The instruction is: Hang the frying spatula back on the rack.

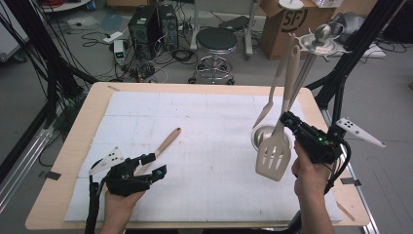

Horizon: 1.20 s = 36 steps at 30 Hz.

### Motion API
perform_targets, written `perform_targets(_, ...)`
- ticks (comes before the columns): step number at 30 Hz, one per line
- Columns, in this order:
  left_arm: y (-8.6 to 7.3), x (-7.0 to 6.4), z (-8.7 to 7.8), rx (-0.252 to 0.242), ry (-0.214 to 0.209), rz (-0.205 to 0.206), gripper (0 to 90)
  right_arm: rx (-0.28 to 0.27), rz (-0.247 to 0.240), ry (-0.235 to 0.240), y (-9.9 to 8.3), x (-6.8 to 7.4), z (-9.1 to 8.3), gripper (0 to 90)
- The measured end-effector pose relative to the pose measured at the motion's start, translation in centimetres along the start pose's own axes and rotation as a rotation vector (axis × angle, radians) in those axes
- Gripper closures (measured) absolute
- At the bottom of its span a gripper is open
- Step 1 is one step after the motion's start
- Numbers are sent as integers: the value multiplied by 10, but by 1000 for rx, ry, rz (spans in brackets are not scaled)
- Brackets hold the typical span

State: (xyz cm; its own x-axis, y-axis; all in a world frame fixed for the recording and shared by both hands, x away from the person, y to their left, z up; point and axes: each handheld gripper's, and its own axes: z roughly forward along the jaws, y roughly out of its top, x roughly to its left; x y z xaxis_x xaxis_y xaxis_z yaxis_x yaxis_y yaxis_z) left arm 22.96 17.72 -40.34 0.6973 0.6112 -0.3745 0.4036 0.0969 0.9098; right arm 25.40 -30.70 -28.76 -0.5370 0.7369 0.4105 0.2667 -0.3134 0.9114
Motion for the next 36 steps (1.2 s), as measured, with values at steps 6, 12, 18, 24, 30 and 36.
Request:
perform_targets(6, 0, 0, 0, 2, 1, -3, 293, -7, 4, -22, -2, -3, 0, 800)
perform_targets(12, 0, -1, 1, 4, 1, -1, 293, 2, -14, -38, -7, -8, 6, 797)
perform_targets(18, 0, 0, 0, 1, 0, 1, 293, 18, -32, -67, -9, -8, 12, 781)
perform_targets(24, 0, 1, -1, 0, 1, 0, 293, -3, 17, -82, -8, -16, 9, 692)
perform_targets(30, 0, 0, 0, 4, 1, 2, 293, -40, 44, -96, -3, -19, 2, 623)
perform_targets(36, 0, 0, 0, 4, 1, 0, 293, -91, 61, -92, 6, -21, -2, 605)
